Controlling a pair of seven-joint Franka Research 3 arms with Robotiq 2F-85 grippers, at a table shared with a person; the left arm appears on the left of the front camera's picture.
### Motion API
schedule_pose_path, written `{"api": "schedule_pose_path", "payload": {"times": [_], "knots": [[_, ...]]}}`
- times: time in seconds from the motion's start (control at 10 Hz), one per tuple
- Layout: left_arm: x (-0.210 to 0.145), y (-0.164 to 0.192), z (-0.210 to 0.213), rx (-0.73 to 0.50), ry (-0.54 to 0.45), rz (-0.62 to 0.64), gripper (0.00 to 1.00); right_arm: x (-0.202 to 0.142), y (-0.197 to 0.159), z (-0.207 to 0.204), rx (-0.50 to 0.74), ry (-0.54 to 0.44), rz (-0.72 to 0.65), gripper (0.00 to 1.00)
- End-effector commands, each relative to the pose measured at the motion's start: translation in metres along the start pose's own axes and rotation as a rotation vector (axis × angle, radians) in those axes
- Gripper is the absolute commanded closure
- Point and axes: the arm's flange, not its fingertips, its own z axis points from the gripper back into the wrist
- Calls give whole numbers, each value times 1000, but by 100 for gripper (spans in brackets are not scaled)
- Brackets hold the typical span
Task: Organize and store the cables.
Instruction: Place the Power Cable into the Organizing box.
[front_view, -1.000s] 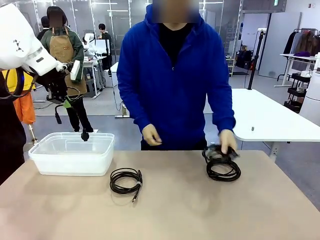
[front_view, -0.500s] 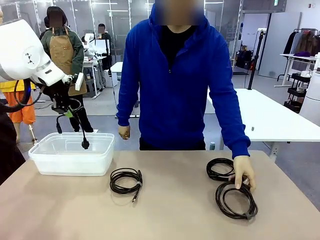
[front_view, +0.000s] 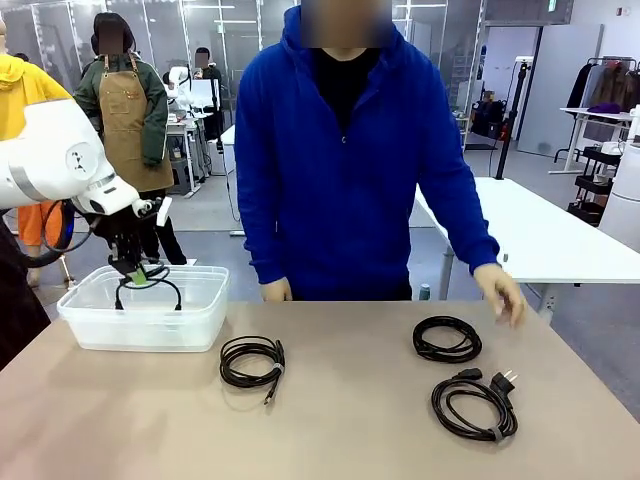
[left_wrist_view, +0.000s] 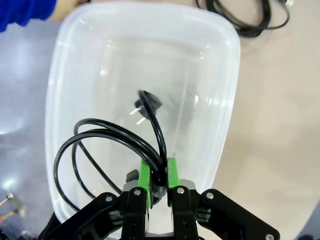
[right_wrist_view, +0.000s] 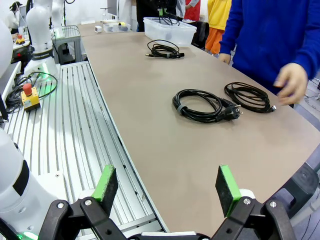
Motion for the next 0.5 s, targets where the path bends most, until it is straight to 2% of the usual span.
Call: {"api": "schedule_pose_path", "payload": {"times": [0.0, 0.1, 0.2, 0.3, 0.4], "knots": [[-3, 5, -5, -29, -25, 46, 84, -1, -1, 0, -1, -9, 12, 0], [-5, 6, -6, -22, -24, 56, 62, -1, -1, 0, -1, -9, 12, 0], [-6, 5, -3, -17, -22, 48, 59, -1, -1, 0, -1, -9, 12, 0], [-7, 3, -1, -15, -26, 49, 38, -1, -1, 0, -1, -9, 12, 0], [-8, 2, -1, -16, -28, 49, 36, -1, -1, 0, -1, -9, 12, 0]]}}
